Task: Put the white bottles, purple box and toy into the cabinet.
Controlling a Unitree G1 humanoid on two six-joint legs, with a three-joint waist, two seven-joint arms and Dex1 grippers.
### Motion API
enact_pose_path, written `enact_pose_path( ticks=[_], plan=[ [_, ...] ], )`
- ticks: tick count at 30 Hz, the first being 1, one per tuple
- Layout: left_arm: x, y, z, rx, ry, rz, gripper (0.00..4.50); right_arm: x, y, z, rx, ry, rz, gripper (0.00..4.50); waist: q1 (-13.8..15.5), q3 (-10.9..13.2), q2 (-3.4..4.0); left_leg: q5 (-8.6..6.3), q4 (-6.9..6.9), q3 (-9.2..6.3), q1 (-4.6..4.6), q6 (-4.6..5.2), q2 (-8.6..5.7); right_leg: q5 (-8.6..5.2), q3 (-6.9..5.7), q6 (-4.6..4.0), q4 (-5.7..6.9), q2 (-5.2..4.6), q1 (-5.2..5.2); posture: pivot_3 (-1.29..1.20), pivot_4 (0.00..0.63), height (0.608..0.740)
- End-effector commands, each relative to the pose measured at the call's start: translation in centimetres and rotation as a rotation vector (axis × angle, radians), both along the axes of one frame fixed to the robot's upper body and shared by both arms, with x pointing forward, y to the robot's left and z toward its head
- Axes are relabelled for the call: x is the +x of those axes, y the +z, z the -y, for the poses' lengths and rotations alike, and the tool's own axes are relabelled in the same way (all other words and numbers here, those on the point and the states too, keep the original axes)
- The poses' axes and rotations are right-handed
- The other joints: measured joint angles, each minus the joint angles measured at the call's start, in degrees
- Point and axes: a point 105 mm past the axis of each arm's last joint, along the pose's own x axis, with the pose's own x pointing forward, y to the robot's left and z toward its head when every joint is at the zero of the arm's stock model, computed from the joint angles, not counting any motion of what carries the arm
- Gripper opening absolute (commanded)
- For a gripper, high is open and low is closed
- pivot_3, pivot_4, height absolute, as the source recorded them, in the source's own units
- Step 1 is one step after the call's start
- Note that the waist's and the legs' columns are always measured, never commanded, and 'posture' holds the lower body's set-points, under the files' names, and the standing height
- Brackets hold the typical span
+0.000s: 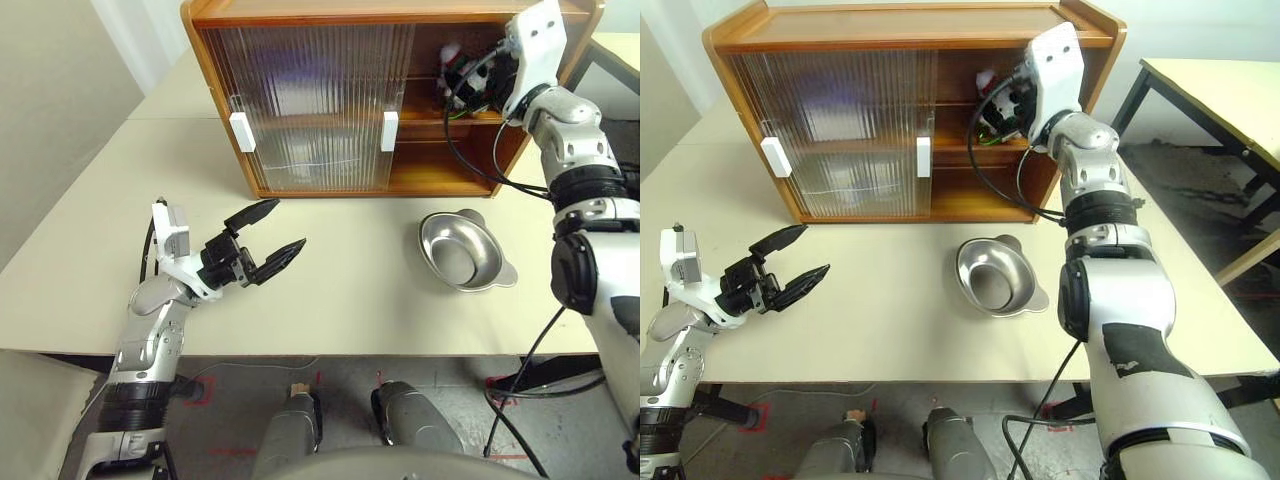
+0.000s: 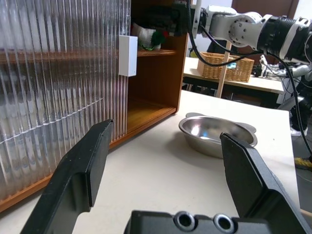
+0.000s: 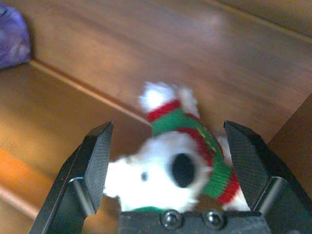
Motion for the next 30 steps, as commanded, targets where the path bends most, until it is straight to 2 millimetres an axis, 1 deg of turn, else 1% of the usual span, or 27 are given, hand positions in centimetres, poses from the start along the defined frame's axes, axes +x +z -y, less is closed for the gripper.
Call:
enact_pose_path(
  ticks=[1, 5, 9, 14, 15, 17, 19, 20, 23, 24, 26, 29, 30],
  plan=[
    [0.0, -0.2, 0.0, 0.004, -0.006, -0.005, 4.5, -0.6, -0.3, 0.9, -0.025, 0.009, -0.012, 4.47, 0.02, 0.0, 0.0, 0.01, 0.01, 0.0, 0.01, 0.01, 0.0, 0.0, 0.0, 0.0, 0.0, 0.0, 0.02, -0.22, 0.054, 0.74],
    [0.0, -0.2, 0.1, 0.004, -0.011, -0.006, 4.5, -1.1, -0.1, 1.0, -0.017, 0.032, -0.008, 4.47, -0.18, 0.0, 0.01, 0.03, 0.04, 0.02, 0.04, 0.04, 0.0, 0.02, 0.0, 0.03, 0.02, 0.0, 0.04, -0.22, 0.054, 0.74],
    [-0.1, -0.2, 0.1, 0.006, -0.013, -0.006, 4.5, -2.3, -0.1, 0.7, -0.012, 0.12, -0.023, 4.47, -0.32, 0.0, 0.0, 0.04, 0.03, 0.04, 0.08, 0.06, 0.0, 0.03, 0.0, 0.03, 0.04, 0.0, 0.08, -0.22, 0.053, 0.74],
    [-0.2, -0.2, -0.2, 0.008, -0.007, -0.007, 4.5, -3.9, -1.0, 2.3, -0.053, 0.15, -0.094, 4.47, -0.02, 0.0, 0.0, 0.05, 0.15, 0.05, 0.1, 0.07, 0.0, -0.01, -0.01, 0.09, 0.04, 0.01, 0.18, -0.21, 0.055, 0.74],
    [-0.3, -0.2, -0.2, 0.008, -0.006, -0.007, 4.5, -4.6, -1.0, 2.4, -0.052, 0.183, -0.1, 4.47, 0.07, 0.0, 0.0, 0.05, 0.17, 0.05, 0.1, 0.07, -0.01, -0.02, -0.01, 0.11, 0.03, 0.01, 0.2, -0.22, 0.057, 0.74],
    [-0.3, -0.3, -0.3, 0.009, -0.004, -0.009, 4.5, -6.5, -1.1, 2.1, -0.059, 0.302, -0.113, 4.47, 0.17, 0.0, 0.0, 0.05, 0.27, 0.05, 0.09, 0.07, -0.01, -0.04, -0.01, 0.14, 0.03, 0.01, 0.23, -0.22, 0.058, 0.74],
    [-0.3, -0.4, -0.3, 0.008, -0.004, -0.011, 4.5, -8.7, -1.1, 1.6, 0.009, 0.452, -0.16, 4.47, 0.14, 0.0, 0.0, 0.04, 0.34, 0.1, 0.08, 0.07, -0.02, -0.07, 0.0, 0.16, 0.04, 0.01, 0.25, -0.23, 0.061, 0.74],
    [-0.3, -0.4, -0.3, 0.007, -0.005, -0.012, 4.5, -9.4, -1.1, 1.5, 0.036, 0.489, -0.177, 4.47, 0.18, 0.0, 0.0, 0.04, 0.37, 0.12, 0.08, 0.06, -0.03, -0.09, 0.0, 0.18, 0.04, 0.02, 0.27, -0.23, 0.062, 0.74],
    [-0.2, -0.5, -0.1, 0.005, -0.007, -0.013, 4.5, -10.5, -1.6, 2.2, 0.109, 0.487, -0.235, 4.47, 0.08, 0.0, -0.01, 0.03, 0.48, 0.13, 0.15, 0.05, -0.06, -0.17, 0.03, 0.3, 0.03, 0.08, 0.41, -0.23, 0.067, 0.74],
    [-0.2, -0.5, -0.1, 0.004, -0.007, -0.013, 4.5, -10.5, -1.8, 2.9, 0.187, 0.463, -0.266, 4.47, 0.08, 0.0, -0.01, 0.02, 0.58, 0.11, 0.18, 0.04, -0.06, -0.38, 0.03, 0.65, 0.03, 0.09, 0.48, -0.23, 0.067, 0.74],
    [-0.2, -0.5, -0.1, 0.002, -0.008, -0.015, 4.5, -11.3, -4.0, 4.8, 0.274, 0.408, -0.423, 4.47, 0.14, 0.01, -0.02, 0.01, 0.7, 0.07, 0.2, 0.03, -0.05, -0.45, 0.03, 0.79, 0.04, 0.09, 0.56, -0.23, 0.072, 0.74],
    [-0.2, -0.7, -0.1, 0.0, -0.007, -0.017, 4.5, -12.4, -7.4, 7.7, 0.318, 0.27, -0.609, 4.47, 0.78, 0.01, -0.05, -0.09, 0.82, -0.04, 0.2, -0.15, -0.08, -0.48, 0.04, 0.82, 0.04, 0.07, 0.68, -0.23, 0.075, 0.74],
    [-0.3, -0.7, -0.1, -0.001, -0.005, -0.019, 4.5, -13.2, -8.7, 8.7, 0.347, 0.244, -0.682, 4.47, 0.82, 0.01, -0.05, -0.31, 0.83, -0.03, 0.18, -0.51, -0.1, -0.47, 0.07, 0.81, 0.04, 0.05, 0.66, -0.24, 0.076, 0.74]
  ],
)
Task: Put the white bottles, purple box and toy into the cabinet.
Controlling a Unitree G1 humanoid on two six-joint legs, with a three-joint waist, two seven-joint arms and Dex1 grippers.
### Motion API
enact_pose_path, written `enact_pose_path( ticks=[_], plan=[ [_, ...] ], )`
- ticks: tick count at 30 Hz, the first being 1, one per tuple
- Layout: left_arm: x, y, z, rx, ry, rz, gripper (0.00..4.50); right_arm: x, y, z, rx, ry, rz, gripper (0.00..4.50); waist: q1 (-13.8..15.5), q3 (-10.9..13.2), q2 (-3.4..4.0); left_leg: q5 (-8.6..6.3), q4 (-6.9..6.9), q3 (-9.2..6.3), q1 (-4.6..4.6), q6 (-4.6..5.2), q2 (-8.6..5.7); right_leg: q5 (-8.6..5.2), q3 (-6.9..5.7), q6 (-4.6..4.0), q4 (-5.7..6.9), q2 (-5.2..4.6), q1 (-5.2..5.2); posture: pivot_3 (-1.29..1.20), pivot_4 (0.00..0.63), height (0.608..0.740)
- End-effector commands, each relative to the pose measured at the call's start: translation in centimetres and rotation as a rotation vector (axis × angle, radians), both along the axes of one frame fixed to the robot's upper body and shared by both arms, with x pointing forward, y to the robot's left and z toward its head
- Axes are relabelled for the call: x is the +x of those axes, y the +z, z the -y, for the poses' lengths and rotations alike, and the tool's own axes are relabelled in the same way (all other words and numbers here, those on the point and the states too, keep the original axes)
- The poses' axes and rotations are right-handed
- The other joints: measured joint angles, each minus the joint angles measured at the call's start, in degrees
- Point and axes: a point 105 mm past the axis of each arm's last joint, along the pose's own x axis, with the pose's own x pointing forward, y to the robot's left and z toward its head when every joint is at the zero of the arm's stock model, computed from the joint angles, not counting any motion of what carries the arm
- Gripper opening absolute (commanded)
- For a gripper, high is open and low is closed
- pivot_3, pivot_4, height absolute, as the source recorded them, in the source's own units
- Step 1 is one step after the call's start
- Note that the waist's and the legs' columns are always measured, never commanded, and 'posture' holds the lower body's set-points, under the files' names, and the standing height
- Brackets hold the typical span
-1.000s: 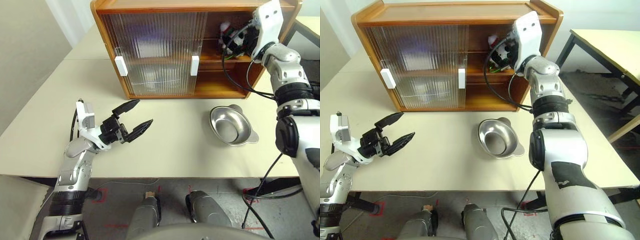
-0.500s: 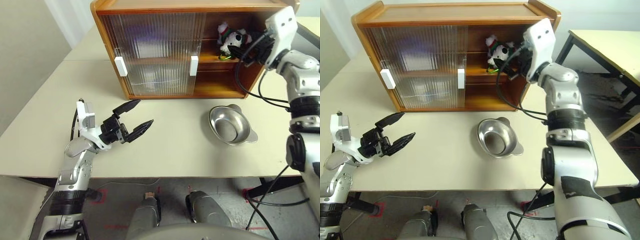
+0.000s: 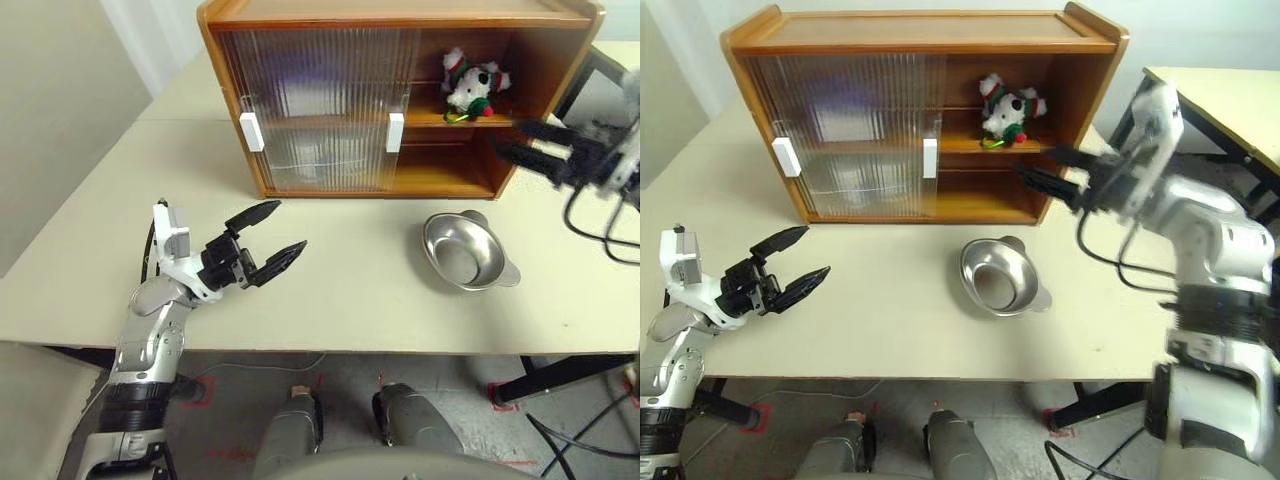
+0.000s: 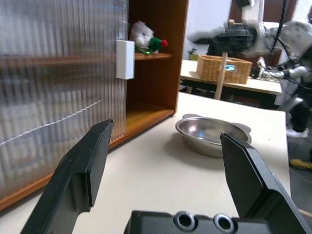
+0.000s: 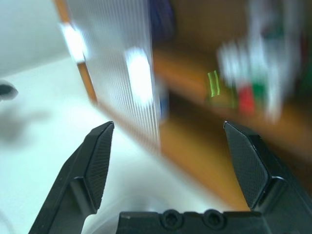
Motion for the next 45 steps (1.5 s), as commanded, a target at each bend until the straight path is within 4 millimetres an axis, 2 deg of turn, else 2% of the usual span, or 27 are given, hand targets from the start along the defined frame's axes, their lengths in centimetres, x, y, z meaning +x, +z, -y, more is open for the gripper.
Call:
enact_pose_path(
  ticks=[1, 7, 11, 15, 21, 24, 33, 36, 45],
  plan=[
    [-0.1, -0.5, -0.1, 0.001, 0.002, -0.012, 4.5, -2.1, -3.5, 2.8, 0.045, -0.067, -0.239, 4.47, 0.06, 0.01, -0.01, -0.12, 0.0, 0.01, -0.01, -0.2, -0.02, 0.0, 0.01, 0.0, 0.0, -0.01, -0.01, -0.24, 0.078, 0.74],
    [-0.2, -0.6, -0.2, 0.002, -0.003, -0.014, 4.5, -6.2, -8.3, 5.9, 0.091, -0.143, -0.573, 4.47, -0.24, 0.03, -0.01, -0.22, -0.02, 0.04, -0.03, -0.36, -0.04, -0.05, 0.01, 0.07, 0.0, 0.0, -0.05, -0.24, 0.086, 0.74],
    [-0.3, -0.6, -0.2, 0.001, -0.008, -0.013, 4.5, -7.4, -9.7, 6.5, 0.129, -0.174, -0.652, 4.47, -0.48, 0.04, -0.01, -0.3, -0.02, 0.04, -0.03, -0.44, -0.04, -0.13, 0.03, 0.14, -0.01, 0.01, -0.06, -0.24, 0.087, 0.74],
    [-0.6, -0.7, -0.2, 0.003, -0.032, -0.033, 4.5, -8.4, -10.5, 5.8, 0.205, -0.163, -0.706, 4.47, -0.53, 0.06, 0.01, -0.39, -0.02, 0.04, -0.08, -0.47, -0.09, -0.23, 0.07, 0.19, -0.02, 0.0, -0.08, -0.24, 0.089, 0.74],
    [-0.4, -0.7, -0.5, 0.01, -0.024, -0.029, 4.5, -8.3, -10.3, 4.6, 0.228, -0.121, -0.689, 4.47, -0.53, 0.06, 0.02, -0.62, -0.02, 0.03, -0.15, -0.53, -0.11, -0.4, 0.1, 0.18, -0.04, -0.01, -0.14, -0.25, 0.086, 0.74],
    [-0.2, -0.8, -0.8, 0.023, -0.009, -0.025, 4.5, -8.2, -10.9, 3.7, 0.22, -0.1, -0.693, 4.47, -0.5, 0.06, 0.04, -0.71, -0.02, 0.03, -0.15, -0.5, -0.11, -0.48, 0.09, 0.17, -0.04, -0.01, -0.14, -0.24, 0.086, 0.74],
    [-0.1, -0.7, -1.0, 0.025, -0.006, -0.015, 4.5, -8.6, -12.4, 1.0, 0.239, -0.032, -0.743, 4.47, -0.34, 0.05, 0.02, -0.71, 0.0, 0.03, -0.21, 0.36, -0.1, -0.91, 0.06, 0.19, -0.03, 0.0, -0.17, -0.25, 0.078, 0.74],
    [0.1, -0.7, -1.2, 0.03, -0.009, -0.012, 4.5, -8.7, -12.4, 0.5, 0.258, -0.018, -0.747, 3.89, -0.34, 0.05, 0.02, -0.71, 0.0, 0.04, -0.2, 0.46, -0.1, -0.97, 0.06, 0.18, -0.03, 0.0, -0.16, -0.26, 0.073, 0.74],
    [0.4, -0.5, -1.1, 0.038, -0.024, -0.006, 4.5, -8.7, -11.2, 0.4, 0.319, 0.0, -0.721, 0.5, -0.55, 0.03, 0.02, -0.69, 0.05, 0.05, -0.17, 0.52, -0.1, -0.96, 0.06, 0.17, 0.0, 0.0, -0.11, -0.27, 0.065, 0.74]
  ],
)
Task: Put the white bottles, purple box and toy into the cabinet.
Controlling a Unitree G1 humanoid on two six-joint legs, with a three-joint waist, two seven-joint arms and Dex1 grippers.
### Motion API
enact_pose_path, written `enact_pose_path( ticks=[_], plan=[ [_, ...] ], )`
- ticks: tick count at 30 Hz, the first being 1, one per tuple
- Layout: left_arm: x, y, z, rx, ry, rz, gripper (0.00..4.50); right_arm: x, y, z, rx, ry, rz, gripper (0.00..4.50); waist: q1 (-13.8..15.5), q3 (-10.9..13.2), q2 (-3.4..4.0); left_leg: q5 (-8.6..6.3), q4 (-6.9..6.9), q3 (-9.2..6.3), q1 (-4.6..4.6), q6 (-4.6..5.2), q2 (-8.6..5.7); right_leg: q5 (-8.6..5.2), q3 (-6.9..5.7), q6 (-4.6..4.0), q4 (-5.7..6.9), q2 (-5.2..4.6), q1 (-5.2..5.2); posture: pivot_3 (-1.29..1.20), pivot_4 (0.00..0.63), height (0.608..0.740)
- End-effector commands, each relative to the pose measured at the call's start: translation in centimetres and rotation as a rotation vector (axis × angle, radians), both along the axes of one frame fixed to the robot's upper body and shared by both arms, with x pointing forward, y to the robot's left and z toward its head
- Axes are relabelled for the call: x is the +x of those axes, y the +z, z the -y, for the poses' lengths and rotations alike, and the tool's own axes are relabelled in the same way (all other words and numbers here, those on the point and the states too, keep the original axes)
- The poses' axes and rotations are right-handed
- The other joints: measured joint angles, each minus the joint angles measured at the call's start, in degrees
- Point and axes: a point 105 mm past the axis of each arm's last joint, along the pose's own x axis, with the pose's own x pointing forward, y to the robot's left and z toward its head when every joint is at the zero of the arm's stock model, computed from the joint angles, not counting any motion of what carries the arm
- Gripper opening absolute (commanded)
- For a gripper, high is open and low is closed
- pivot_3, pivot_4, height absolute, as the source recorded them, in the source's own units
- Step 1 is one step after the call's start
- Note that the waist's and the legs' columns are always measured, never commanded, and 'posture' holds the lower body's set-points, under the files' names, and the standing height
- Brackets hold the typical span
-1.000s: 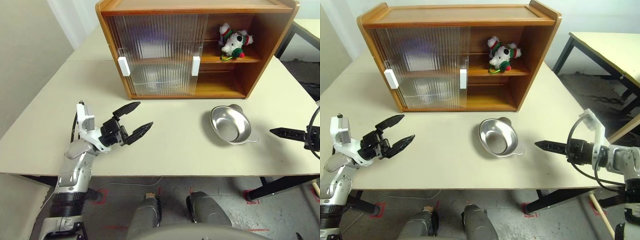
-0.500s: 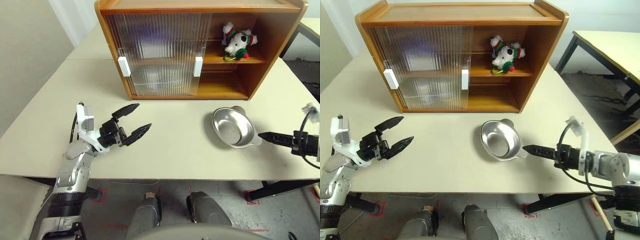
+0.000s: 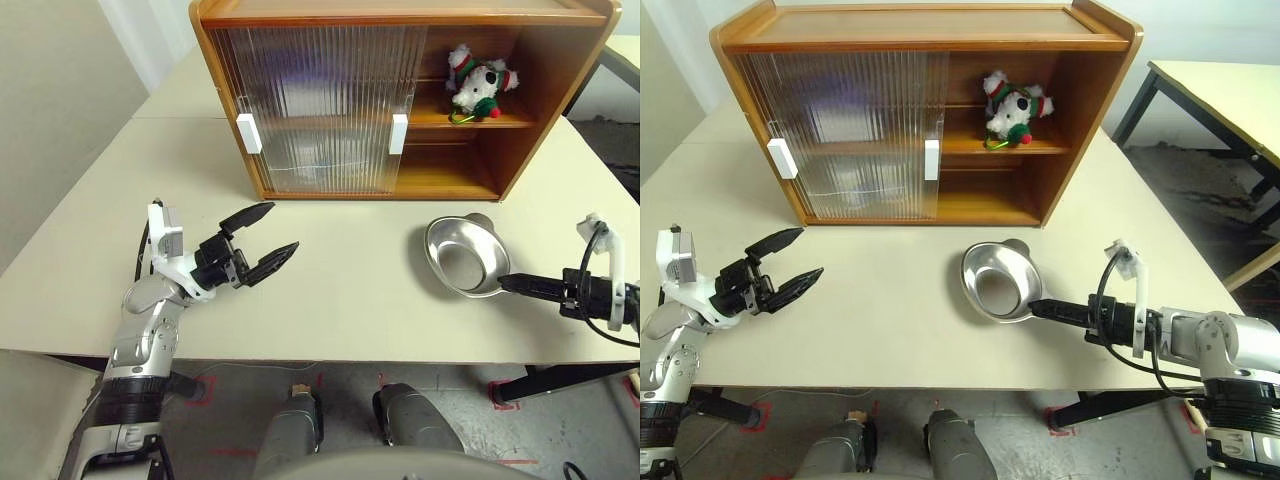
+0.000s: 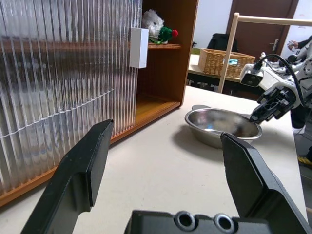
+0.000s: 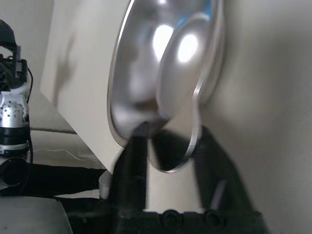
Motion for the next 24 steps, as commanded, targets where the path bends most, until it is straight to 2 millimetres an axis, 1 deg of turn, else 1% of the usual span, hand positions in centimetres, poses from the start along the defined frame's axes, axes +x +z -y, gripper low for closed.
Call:
enact_pose_path(
  ticks=[1, 2, 5, 9, 14, 18, 24],
  plan=[
    [0.1, -0.2, -0.2, 0.018, -0.001, 0.0, 4.5, 0.0, 0.7, 0.2, 0.008, -0.005, 0.023, 0.19, -0.12, -0.02, -0.02, 0.0, 0.0, 0.0, 0.01, 0.0, 0.0, 0.0, 0.0, 0.0, 0.01, 0.0, 0.01, -0.27, 0.064, 0.74],
    [0.1, -0.1, -0.1, 0.018, -0.002, 0.001, 4.5, 0.0, 0.8, 0.2, 0.021, -0.005, 0.033, 0.09, -0.17, -0.02, -0.03, 0.0, 0.01, 0.0, 0.04, 0.0, 0.0, 0.0, -0.01, 0.0, 0.01, 0.0, 0.04, -0.27, 0.064, 0.74],
    [0.2, -0.1, -0.1, 0.019, -0.004, 0.002, 4.5, 0.1, 1.0, 0.1, 0.045, -0.004, 0.044, 0.01, -0.2, -0.04, -0.02, 0.01, 0.04, 0.0, 0.04, 0.01, -0.03, 0.0, -0.01, 0.0, 0.01, 0.0, 0.06, -0.27, 0.06, 0.74],
    [0.1, 0.0, -0.1, 0.02, -0.004, 0.005, 4.5, 0.7, 2.1, -0.4, 0.145, -0.021, 0.067, 0.01, -0.19, -0.05, -0.03, 0.04, 0.06, -0.01, 0.04, 0.06, -0.05, 0.0, -0.01, 0.0, 0.01, 0.0, 0.08, -0.26, 0.058, 0.74],
    [0.0, 0.1, -0.1, 0.023, -0.001, 0.004, 4.5, 2.6, 3.2, -0.4, 0.214, -0.098, 0.158, 0.01, -0.31, -0.06, -0.02, 0.08, 0.08, 0.0, 0.08, 0.14, -0.06, 0.02, 0.0, 0.01, 0.09, 0.0, 0.07, -0.26, 0.06, 0.74],
    [0.0, 0.2, -0.1, 0.025, 0.001, 0.005, 4.5, 4.0, 3.9, -0.6, 0.273, -0.16, 0.192, 0.01, -0.37, -0.07, -0.01, 0.13, 0.08, 0.0, 0.14, 0.21, -0.06, 0.02, 0.0, 0.01, 0.23, 0.0, 0.06, -0.25, 0.06, 0.74],
    [0.1, 0.4, 0.0, 0.025, 0.007, 0.007, 4.5, 5.6, 4.2, -2.5, 0.304, -0.176, 0.211, 0.01, -0.46, -0.08, -0.01, 0.16, 0.12, -0.01, 0.22, 0.26, -0.07, 0.02, 0.0, 0.0, 0.5, 0.01, 0.05, -0.26, 0.059, 0.74]
  ],
)
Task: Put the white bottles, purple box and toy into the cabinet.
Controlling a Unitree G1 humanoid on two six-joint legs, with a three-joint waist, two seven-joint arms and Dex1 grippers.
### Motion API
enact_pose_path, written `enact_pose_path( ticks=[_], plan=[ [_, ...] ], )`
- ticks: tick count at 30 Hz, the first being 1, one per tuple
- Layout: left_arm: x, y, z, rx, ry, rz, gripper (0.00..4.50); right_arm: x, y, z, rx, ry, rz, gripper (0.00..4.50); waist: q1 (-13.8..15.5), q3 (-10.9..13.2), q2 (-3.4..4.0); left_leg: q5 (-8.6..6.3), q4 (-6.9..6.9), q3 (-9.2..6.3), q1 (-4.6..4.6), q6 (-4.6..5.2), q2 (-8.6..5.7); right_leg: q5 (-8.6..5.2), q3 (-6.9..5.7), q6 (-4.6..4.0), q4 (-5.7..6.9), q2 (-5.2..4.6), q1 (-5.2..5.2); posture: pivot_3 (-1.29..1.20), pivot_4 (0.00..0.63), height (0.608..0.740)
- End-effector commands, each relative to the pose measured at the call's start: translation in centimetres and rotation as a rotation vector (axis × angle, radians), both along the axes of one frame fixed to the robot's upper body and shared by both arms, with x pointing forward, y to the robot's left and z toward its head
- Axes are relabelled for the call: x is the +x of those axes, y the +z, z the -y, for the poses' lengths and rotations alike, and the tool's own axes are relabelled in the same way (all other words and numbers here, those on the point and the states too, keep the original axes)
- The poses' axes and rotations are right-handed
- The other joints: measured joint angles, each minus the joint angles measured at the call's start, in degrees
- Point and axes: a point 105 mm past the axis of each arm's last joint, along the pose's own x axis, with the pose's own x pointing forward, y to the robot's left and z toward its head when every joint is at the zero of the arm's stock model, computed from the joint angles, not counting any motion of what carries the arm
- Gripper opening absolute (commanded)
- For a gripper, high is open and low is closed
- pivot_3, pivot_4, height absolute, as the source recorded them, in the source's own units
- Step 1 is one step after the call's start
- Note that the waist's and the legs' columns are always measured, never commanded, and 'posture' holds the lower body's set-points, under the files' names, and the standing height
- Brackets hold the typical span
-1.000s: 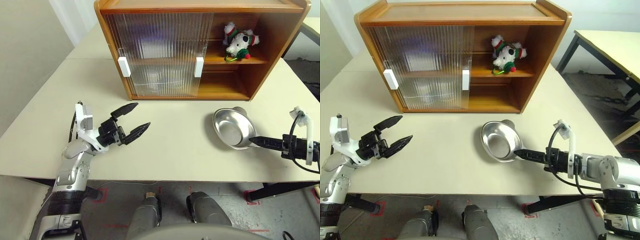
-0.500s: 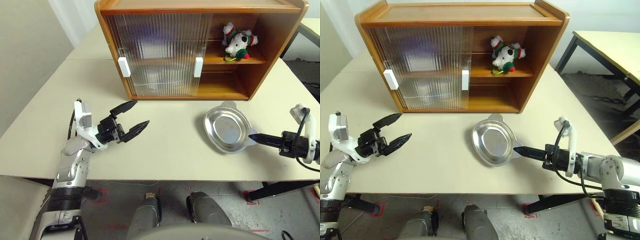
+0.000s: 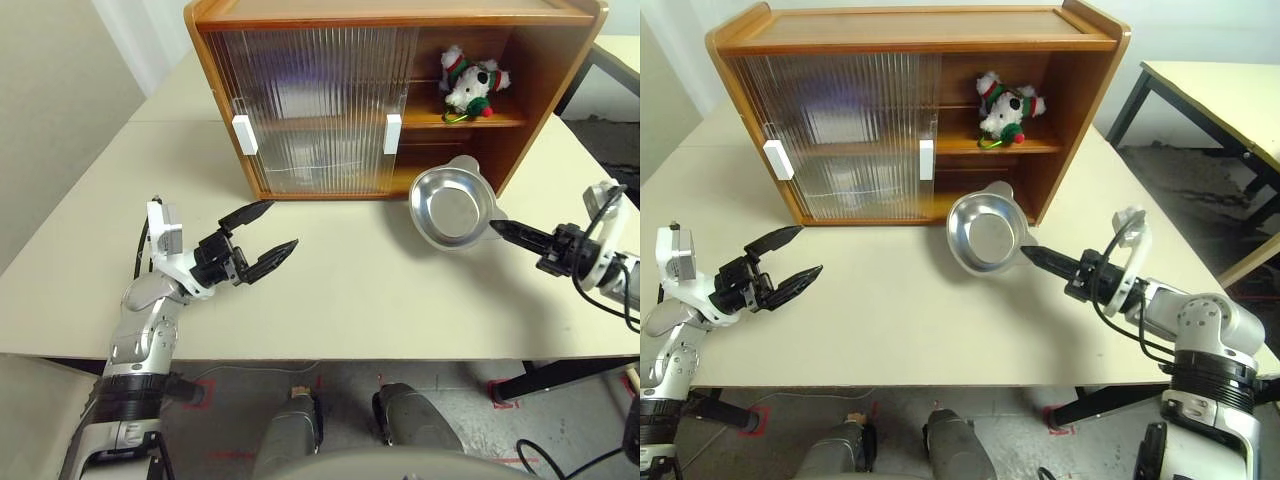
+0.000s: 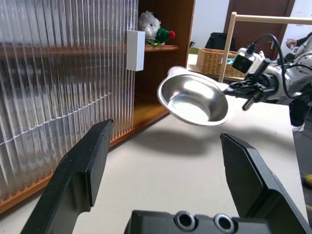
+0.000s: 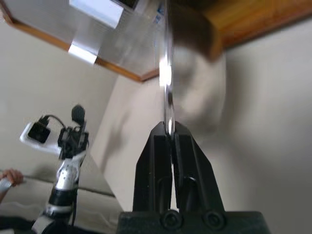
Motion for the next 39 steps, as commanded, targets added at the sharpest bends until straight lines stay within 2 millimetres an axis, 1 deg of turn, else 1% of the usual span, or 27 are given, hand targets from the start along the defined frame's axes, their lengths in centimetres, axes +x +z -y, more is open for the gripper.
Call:
enact_pose_path(
  ticks=[1, 4, 8, 12, 17, 19, 22, 26, 28, 34, 39],
  plan=[
    [0.0, 0.1, 0.1, 0.021, -0.003, 0.001, 4.5, 1.0, 0.7, -1.1, 0.022, -0.015, 0.033, 0.01, -0.1, -0.01, 0.02, 0.01, 0.0, 0.0, 0.0, 0.01, 0.0, 0.0, 0.01, 0.0, 0.04, 0.0, -0.02, -0.26, 0.058, 0.74],
    [0.0, 0.1, 0.4, 0.024, -0.006, 0.003, 4.5, 2.4, 0.3, -2.1, -0.016, -0.049, 0.036, 0.01, -0.25, -0.01, 0.02, 0.04, 0.02, 0.0, 0.02, 0.05, -0.01, 0.02, 0.01, -0.03, 0.1, 0.0, -0.03, -0.25, 0.058, 0.74],
    [0.0, 0.3, 0.5, 0.023, -0.005, 0.007, 4.5, 3.5, 0.0, -2.6, -0.046, -0.089, 0.045, 0.01, -0.24, -0.02, 0.03, 0.11, 0.03, -0.02, 0.01, 0.14, -0.02, 0.13, 0.0, -0.06, 0.1, 0.0, -0.04, -0.25, 0.057, 0.74],
    [0.0, 0.3, 0.5, 0.024, -0.003, 0.005, 4.5, 4.6, -0.4, -2.4, -0.052, -0.149, 0.046, 0.01, -0.28, -0.03, 0.04, 0.11, 0.03, -0.03, 0.0, 0.14, -0.02, 0.31, 0.01, -0.36, 0.1, -0.01, -0.04, -0.25, 0.057, 0.74],
    [0.0, 0.3, 0.5, 0.025, 0.0, 0.006, 4.5, 6.3, 0.1, -1.8, -0.025, -0.251, 0.068, 0.01, -0.37, -0.04, 0.06, 0.11, 0.03, -0.03, 0.0, 0.14, -0.01, 0.31, 0.01, -0.36, 0.1, 0.0, -0.08, -0.25, 0.057, 0.74],
    [-0.1, 0.3, 0.5, 0.025, 0.0, 0.006, 4.5, 6.6, 0.1, -2.0, -0.031, -0.254, 0.076, 0.01, -0.39, -0.04, 0.06, 0.11, 0.03, -0.03, 0.0, 0.15, -0.01, 0.34, 0.01, -0.39, 0.1, -0.01, -0.09, -0.25, 0.057, 0.74],
    [0.0, 0.4, 0.7, 0.021, -0.003, 0.006, 4.5, 7.6, 0.1, -2.3, -0.044, -0.295, 0.086, 0.01, -0.44, -0.04, 0.06, 0.11, 0.03, -0.03, 0.0, 0.15, -0.01, 0.45, 0.01, -0.59, 0.1, -0.01, -0.08, -0.25, 0.057, 0.74],
    [0.1, 0.5, 0.9, 0.021, -0.005, 0.009, 4.5, 8.3, 0.1, -2.4, -0.049, -0.33, 0.095, 0.01, -0.44, -0.04, 0.06, 0.11, 0.03, -0.04, -0.01, 0.15, -0.01, 0.47, 0.0, -0.59, 0.1, -0.01, -0.09, -0.25, 0.058, 0.74],
    [0.2, 0.6, 0.9, 0.021, -0.004, 0.011, 4.5, 9.2, 0.2, -2.5, -0.043, -0.377, 0.1, 0.01, -0.48, -0.04, 0.07, 0.12, 0.03, -0.04, -0.01, 0.15, 0.0, 0.47, 0.01, -0.6, 0.1, -0.01, -0.09, -0.24, 0.056, 0.74],
    [0.2, 0.6, 0.9, 0.023, -0.003, 0.011, 4.5, 10.9, 0.4, -2.9, -0.056, -0.46, 0.129, 0.01, -0.59, -0.05, 0.08, 0.13, 0.02, -0.04, 0.0, 0.17, 0.01, 0.58, 0.01, -0.62, 0.1, -0.01, -0.14, -0.24, 0.055, 0.74],
    [0.3, 0.7, 0.9, 0.024, -0.004, 0.014, 4.5, 11.9, 0.1, -3.8, -0.067, -0.485, 0.122, 0.01, -0.58, -0.05, 0.08, 0.13, 0.02, -0.05, -0.01, 0.17, 0.03, 0.59, 0.01, -0.63, 0.1, -0.01, -0.14, -0.23, 0.055, 0.74]
  ],
)
